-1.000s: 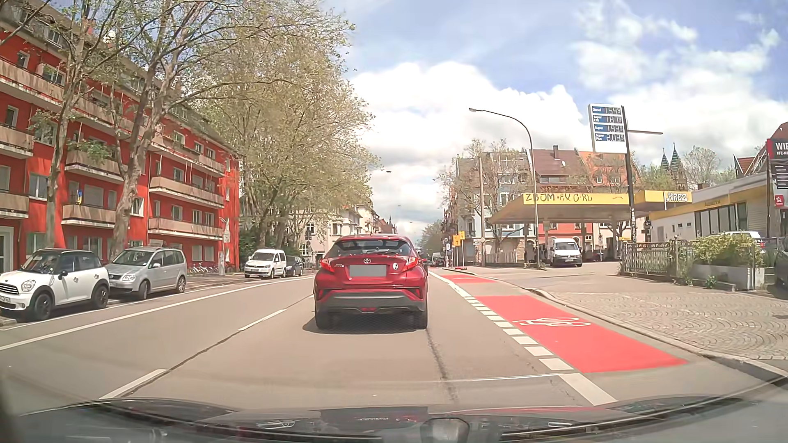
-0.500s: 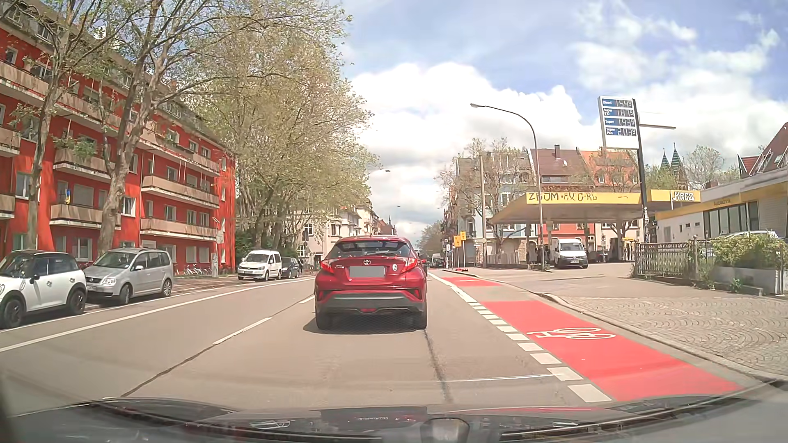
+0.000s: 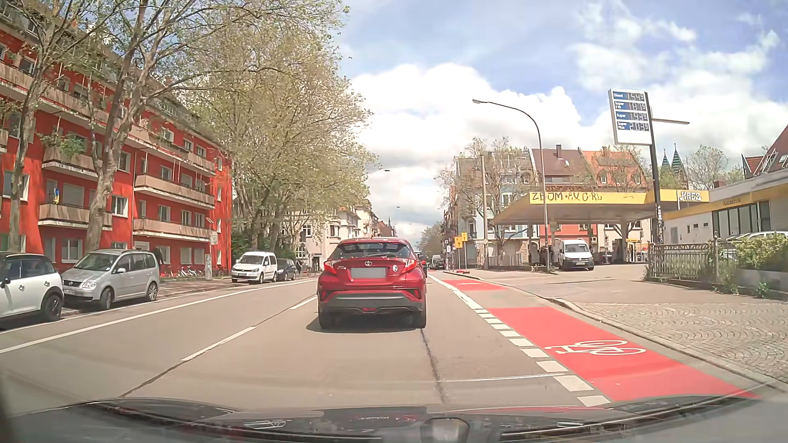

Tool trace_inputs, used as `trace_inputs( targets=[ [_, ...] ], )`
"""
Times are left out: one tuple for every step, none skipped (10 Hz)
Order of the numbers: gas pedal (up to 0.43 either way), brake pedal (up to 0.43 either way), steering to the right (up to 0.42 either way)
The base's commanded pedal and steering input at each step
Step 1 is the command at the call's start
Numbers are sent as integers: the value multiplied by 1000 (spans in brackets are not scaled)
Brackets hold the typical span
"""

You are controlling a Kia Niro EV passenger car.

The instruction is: Follow the waypoints while adhering to traffic rules and regulations

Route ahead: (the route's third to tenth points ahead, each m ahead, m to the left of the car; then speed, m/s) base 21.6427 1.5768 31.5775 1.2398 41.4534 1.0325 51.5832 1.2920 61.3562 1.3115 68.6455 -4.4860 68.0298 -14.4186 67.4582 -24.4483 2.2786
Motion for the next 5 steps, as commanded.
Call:
trace_inputs(
  targets=[
    [87, 0, 0],
    [87, 0, 0],
    [87, 0, 0],
    [87, 0, -1],
    [98, 0, -2]
  ],
)
